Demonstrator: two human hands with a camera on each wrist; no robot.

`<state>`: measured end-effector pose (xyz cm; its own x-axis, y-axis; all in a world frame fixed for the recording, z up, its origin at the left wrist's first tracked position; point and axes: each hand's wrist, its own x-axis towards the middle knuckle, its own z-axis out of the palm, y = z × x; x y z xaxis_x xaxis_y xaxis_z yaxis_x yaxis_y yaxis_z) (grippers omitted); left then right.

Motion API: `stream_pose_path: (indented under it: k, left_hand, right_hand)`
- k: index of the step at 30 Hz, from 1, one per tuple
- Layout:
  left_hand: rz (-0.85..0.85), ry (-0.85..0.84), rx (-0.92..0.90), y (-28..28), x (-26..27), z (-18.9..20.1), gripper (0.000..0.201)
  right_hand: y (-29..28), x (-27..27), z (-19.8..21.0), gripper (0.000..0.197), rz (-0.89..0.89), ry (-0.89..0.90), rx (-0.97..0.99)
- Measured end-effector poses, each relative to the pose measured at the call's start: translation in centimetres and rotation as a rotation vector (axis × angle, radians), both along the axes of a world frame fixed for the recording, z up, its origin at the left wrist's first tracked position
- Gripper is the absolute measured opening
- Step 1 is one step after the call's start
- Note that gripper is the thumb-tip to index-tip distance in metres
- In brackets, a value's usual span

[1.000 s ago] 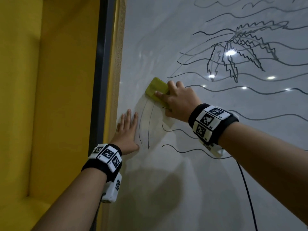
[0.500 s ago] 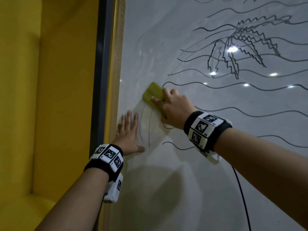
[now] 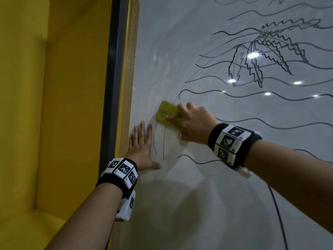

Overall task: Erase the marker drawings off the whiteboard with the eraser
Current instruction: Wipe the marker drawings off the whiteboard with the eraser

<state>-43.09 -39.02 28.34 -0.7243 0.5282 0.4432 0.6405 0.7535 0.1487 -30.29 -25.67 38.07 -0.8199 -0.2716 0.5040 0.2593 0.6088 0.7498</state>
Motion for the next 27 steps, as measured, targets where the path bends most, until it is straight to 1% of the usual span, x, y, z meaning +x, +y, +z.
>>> stream_pose_path:
  k: [2, 4, 6, 9, 10, 12, 13, 15, 16, 18, 19, 21, 22, 23, 24, 25, 27]
  left_hand:
    - [-0.003, 0.000, -0.014, -0.1, 0.0, 0.0, 0.140]
    - [-0.005, 0.000, -0.017, -0.1, 0.0, 0.0, 0.141]
    - [-0.003, 0.003, -0.019, -0.1, 0.1, 0.0, 0.142]
    - [0.001, 0.009, -0.011, -0.1, 0.2, -0.2, 0.143]
    - [0.001, 0.009, -0.013, -0.1, 0.2, -0.2, 0.143]
    - [0.000, 0.012, -0.014, 0.0, 0.1, -0.2, 0.143]
    - [0.000, 0.012, -0.014, 0.0, 0.0, -0.2, 0.144]
    - [-0.003, 0.010, -0.012, 0.0, -0.1, -0.1, 0.144]
    - [-0.005, 0.011, -0.008, 0.0, -0.2, -0.2, 0.144]
    - [-0.010, 0.016, -0.005, -0.1, -0.2, -0.3, 0.144]
    - [-0.009, 0.020, -0.002, -0.1, -0.2, -0.3, 0.143]
    - [-0.009, 0.026, 0.000, -0.2, -0.2, -0.5, 0.142]
    - [-0.011, 0.030, 0.002, -0.2, -0.2, -0.5, 0.142]
    - [-0.012, 0.035, 0.004, -0.2, -0.2, -0.5, 0.142]
    - [-0.011, 0.041, 0.006, -0.2, -0.3, -0.5, 0.143]
    - [-0.007, 0.044, 0.007, -0.2, -0.3, -0.6, 0.143]
    - [0.003, 0.051, 0.008, -0.2, -0.4, -0.6, 0.143]
  right_hand:
    - [0.5, 0.4, 1.8, 0.065, -0.021, 0.105, -0.041]
    - [0.5, 0.7, 2.0, 0.065, -0.019, 0.161, -0.082]
    - [0.0, 0.7, 0.2, 0.065, -0.013, 0.082, -0.078]
    - [0.4, 0.1, -3.6, 0.065, -0.047, -0.111, 0.032]
    - [0.7, 0.1, -3.8, 0.066, -0.064, -0.115, 0.062]
    - [1.3, -0.1, -2.8, 0.064, 0.011, -0.005, 0.093]
    - [1.1, 0.2, -1.9, 0.063, 0.081, 0.056, 0.094]
    - [0.6, 0.4, -0.7, 0.065, 0.072, 0.089, 0.026]
    - [0.6, 0.2, -0.9, 0.066, 0.036, 0.066, -0.003]
    - [0.3, 0.3, -2.7, 0.067, 0.027, 0.013, 0.044]
    - [0.1, 0.5, -3.9, 0.066, 0.017, -0.045, 0.084]
    - [0.4, 0.4, -5.7, 0.063, -0.037, -0.217, 0.157]
    - [0.8, 0.4, -5.5, 0.061, -0.054, -0.252, 0.171]
    - [0.8, 0.6, -4.6, 0.061, -0.035, -0.224, 0.186]
    - [1.1, 0.3, -3.7, 0.062, -0.032, -0.156, 0.198]
    - [0.8, 0.6, -2.7, 0.062, 0.011, -0.076, 0.184]
    - [0.8, 0.5, -2.4, 0.062, 0.018, -0.045, 0.124]
